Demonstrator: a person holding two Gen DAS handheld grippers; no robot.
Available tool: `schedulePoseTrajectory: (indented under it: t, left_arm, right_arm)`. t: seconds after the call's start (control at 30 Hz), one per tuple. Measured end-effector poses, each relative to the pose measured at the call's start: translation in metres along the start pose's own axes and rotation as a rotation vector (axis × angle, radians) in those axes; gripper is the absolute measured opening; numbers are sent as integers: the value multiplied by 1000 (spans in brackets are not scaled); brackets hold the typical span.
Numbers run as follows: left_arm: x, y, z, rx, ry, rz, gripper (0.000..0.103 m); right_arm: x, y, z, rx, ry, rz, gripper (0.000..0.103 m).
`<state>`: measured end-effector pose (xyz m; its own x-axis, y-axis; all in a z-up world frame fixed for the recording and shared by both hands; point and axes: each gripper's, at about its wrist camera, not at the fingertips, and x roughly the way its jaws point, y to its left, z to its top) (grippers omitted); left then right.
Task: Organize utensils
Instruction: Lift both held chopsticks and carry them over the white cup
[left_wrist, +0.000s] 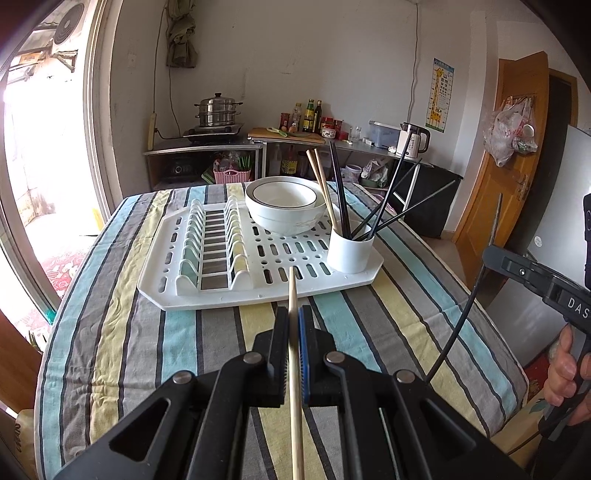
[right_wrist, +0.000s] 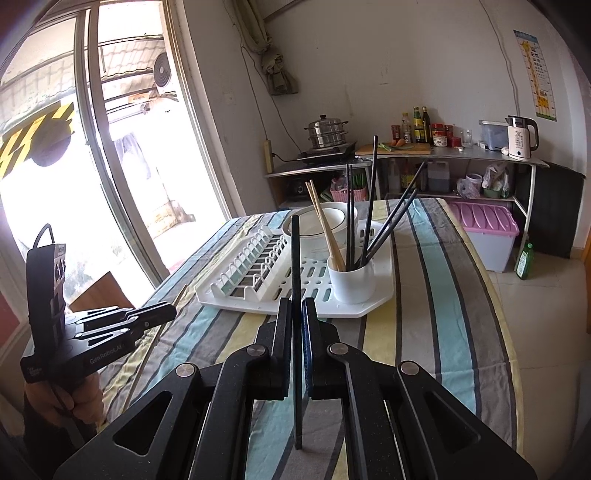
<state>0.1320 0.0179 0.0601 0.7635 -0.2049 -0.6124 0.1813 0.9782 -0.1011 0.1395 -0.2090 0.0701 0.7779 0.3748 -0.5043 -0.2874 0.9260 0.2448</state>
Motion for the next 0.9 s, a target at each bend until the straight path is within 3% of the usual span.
schedulePoseTrajectory:
  t: [0.9]
  left_arm:
    - [21, -16, 27, -20, 1, -154, 6]
  right_arm:
    - [-13, -11, 16, -24, -37, -44, 5]
